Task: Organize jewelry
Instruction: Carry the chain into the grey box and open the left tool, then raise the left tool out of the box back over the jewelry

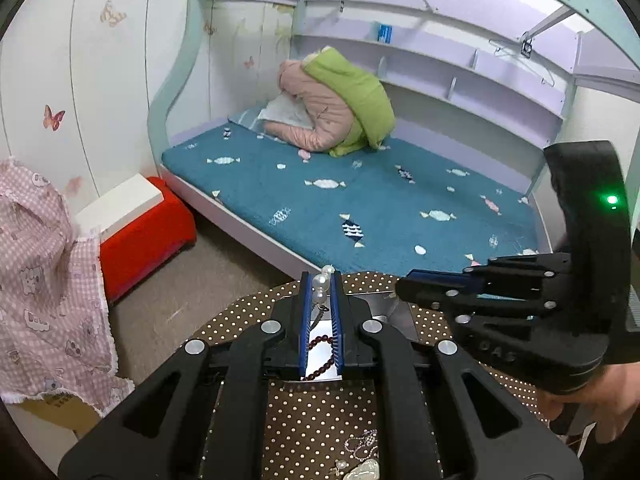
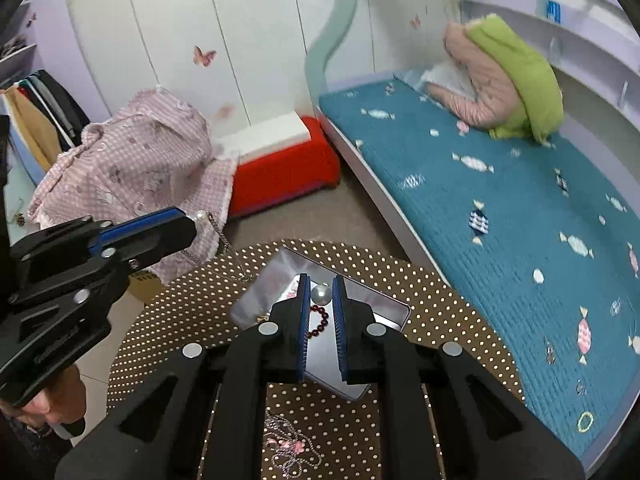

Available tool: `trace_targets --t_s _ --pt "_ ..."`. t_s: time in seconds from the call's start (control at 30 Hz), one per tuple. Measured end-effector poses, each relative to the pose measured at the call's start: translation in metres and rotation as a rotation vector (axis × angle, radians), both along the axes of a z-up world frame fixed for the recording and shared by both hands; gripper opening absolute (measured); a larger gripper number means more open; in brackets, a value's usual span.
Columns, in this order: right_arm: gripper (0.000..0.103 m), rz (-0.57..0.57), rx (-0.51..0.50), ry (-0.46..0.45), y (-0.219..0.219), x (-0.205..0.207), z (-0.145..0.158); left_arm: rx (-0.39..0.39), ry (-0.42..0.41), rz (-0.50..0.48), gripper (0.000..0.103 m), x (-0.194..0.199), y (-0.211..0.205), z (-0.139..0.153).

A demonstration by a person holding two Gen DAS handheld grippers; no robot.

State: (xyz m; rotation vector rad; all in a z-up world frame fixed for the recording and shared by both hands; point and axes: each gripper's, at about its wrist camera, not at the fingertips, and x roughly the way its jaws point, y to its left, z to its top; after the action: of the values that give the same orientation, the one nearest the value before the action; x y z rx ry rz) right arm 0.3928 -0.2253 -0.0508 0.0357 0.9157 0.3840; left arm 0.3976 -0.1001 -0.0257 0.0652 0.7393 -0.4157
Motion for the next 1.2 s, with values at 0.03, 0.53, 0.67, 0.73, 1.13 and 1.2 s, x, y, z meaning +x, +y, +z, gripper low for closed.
trace_targets --t_s 0.03,0.53,0.67,0.73,1.13,1.2 --pt "0.011 -0.008 -0.001 0.008 0.0 0.002 -0.003 0.003 0.006 -0.001 0.009 0.002 -0.002 -0.002" --pt "0.095 -0.137 0.033 -0.066 -0.032 -0.016 0.008 0.099 -0.152 0.155 0.097 -0.036 0.016 0.016" --pt "0.095 -0.145 0.053 -0.104 -0.031 -0.03 0.019 0.099 -0.203 0.179 0.098 -0.06 0.025 0.027" --pt "0.095 -0.152 0.06 -0.131 -0.032 -0.041 0.025 0.09 -0.228 0.185 0.098 -0.074 0.03 0.032" --pt "0.095 -0.165 0.107 -0.318 -0.034 -0.122 0.073 0.054 -0.34 0.227 0.098 -0.148 0.052 0.064" --pt "0.095 -0.162 0.103 -0.345 -0.034 -0.135 0.076 0.049 -0.35 0.233 0.098 -0.157 0.054 0.066"
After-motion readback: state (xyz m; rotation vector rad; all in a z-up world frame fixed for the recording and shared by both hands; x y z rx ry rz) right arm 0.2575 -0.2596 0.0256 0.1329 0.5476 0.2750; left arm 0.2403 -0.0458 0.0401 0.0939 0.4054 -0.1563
